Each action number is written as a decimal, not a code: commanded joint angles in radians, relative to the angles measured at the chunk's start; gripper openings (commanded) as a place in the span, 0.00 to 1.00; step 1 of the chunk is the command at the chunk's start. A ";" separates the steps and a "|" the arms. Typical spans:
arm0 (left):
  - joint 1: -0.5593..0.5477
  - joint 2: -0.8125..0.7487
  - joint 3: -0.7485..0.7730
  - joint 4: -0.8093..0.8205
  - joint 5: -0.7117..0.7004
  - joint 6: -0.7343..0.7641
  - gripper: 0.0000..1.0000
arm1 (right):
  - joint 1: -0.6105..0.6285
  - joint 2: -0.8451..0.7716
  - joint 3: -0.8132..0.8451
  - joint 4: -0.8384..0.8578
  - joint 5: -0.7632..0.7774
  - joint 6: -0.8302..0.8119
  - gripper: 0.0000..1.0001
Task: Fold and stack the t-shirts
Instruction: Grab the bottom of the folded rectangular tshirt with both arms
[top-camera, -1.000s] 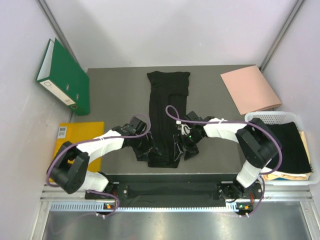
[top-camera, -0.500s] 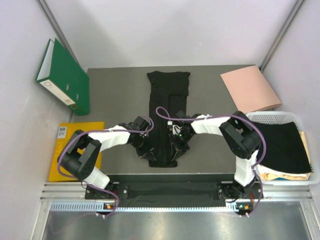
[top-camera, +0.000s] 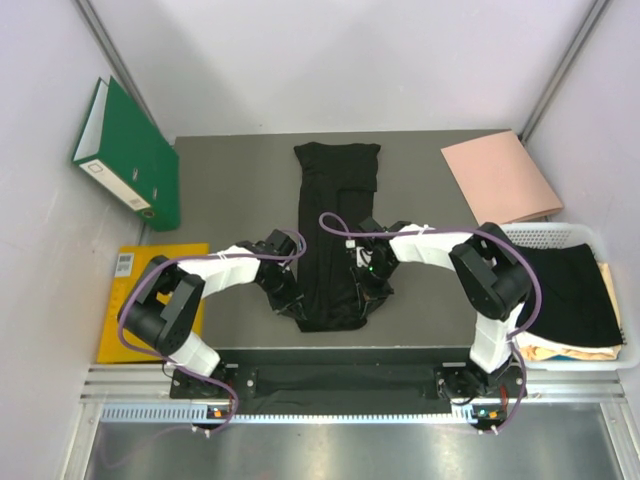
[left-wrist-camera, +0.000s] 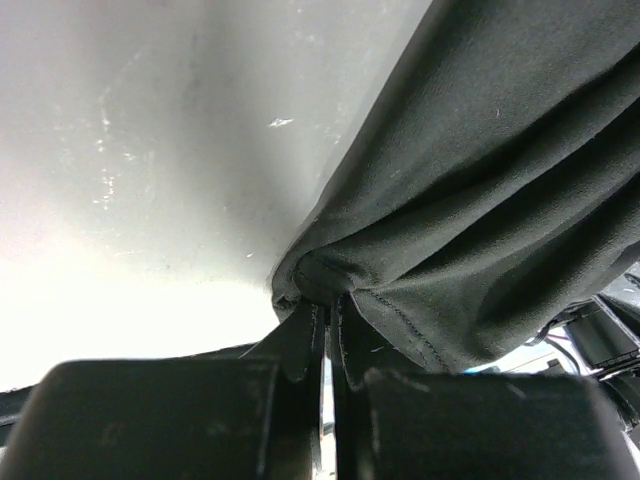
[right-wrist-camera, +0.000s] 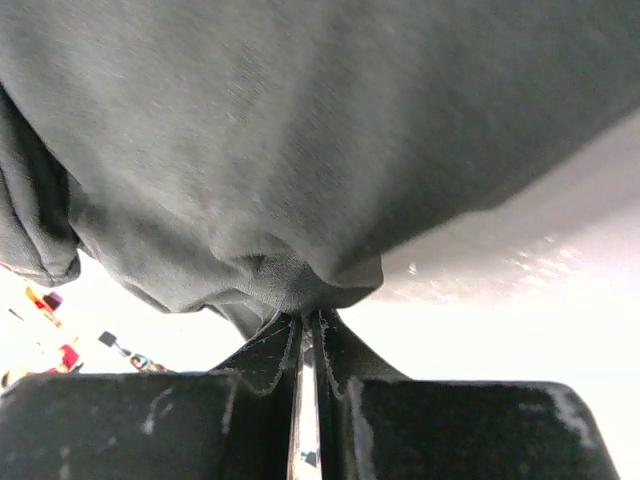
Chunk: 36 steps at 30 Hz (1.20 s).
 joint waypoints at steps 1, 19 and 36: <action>0.003 0.029 0.026 -0.025 -0.023 0.035 0.00 | -0.016 -0.037 -0.047 -0.079 0.122 -0.078 0.00; 0.011 -0.264 -0.067 -0.010 -0.010 0.025 0.86 | -0.017 -0.040 -0.093 -0.009 0.006 -0.082 0.01; -0.044 0.050 -0.128 0.283 0.121 -0.075 0.34 | -0.022 -0.071 -0.060 -0.042 0.000 -0.092 0.03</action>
